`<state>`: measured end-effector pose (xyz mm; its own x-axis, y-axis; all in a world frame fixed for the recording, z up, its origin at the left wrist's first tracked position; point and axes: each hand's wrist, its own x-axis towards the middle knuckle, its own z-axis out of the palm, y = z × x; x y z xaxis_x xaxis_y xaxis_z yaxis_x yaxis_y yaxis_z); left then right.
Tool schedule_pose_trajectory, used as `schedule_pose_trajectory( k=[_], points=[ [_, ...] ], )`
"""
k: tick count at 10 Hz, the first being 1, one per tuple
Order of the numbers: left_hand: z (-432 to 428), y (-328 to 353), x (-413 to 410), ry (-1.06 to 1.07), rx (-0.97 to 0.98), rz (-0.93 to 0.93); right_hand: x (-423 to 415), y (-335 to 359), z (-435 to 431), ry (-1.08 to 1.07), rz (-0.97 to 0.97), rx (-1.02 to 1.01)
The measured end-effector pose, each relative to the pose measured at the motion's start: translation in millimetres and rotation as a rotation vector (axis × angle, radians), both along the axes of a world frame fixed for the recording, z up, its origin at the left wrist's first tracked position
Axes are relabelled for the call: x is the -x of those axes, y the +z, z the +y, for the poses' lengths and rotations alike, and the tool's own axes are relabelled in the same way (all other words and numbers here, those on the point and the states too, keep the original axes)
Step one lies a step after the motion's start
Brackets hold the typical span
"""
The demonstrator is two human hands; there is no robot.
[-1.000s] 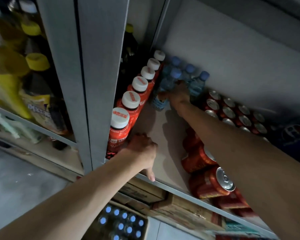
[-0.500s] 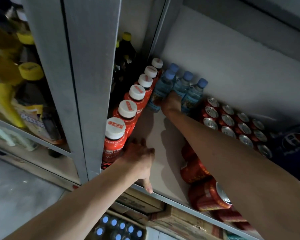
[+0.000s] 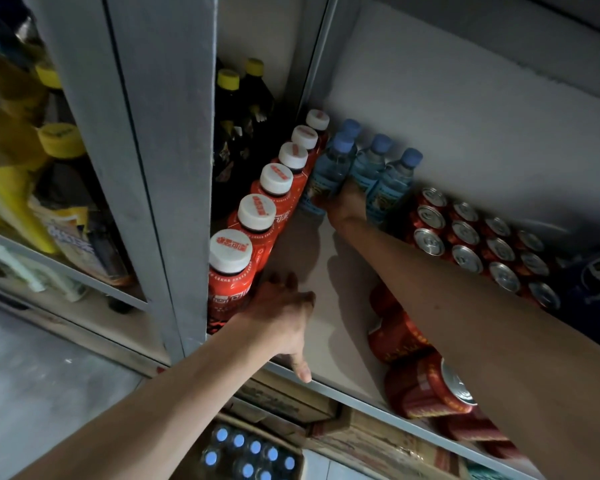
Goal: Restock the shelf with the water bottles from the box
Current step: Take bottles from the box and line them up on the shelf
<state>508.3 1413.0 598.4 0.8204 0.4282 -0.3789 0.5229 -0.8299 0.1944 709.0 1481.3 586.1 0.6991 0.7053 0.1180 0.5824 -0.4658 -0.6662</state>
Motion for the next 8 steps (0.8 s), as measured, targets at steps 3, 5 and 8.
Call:
schedule_pose_trajectory(
  k=[3, 5, 8],
  points=[
    [1, -7, -1, -0.046, 0.029, 0.016, 20, 13, -12, -0.062, 0.070, 0.141],
    [-1, -16, 1, -0.036, 0.007, 0.062, 39, 42, -50, -0.024, 0.140, 0.199],
    [-51, 7, 34, -0.065, -0.045, -0.118, 121, 91, -216, 0.189, -0.142, 0.120]
  ],
)
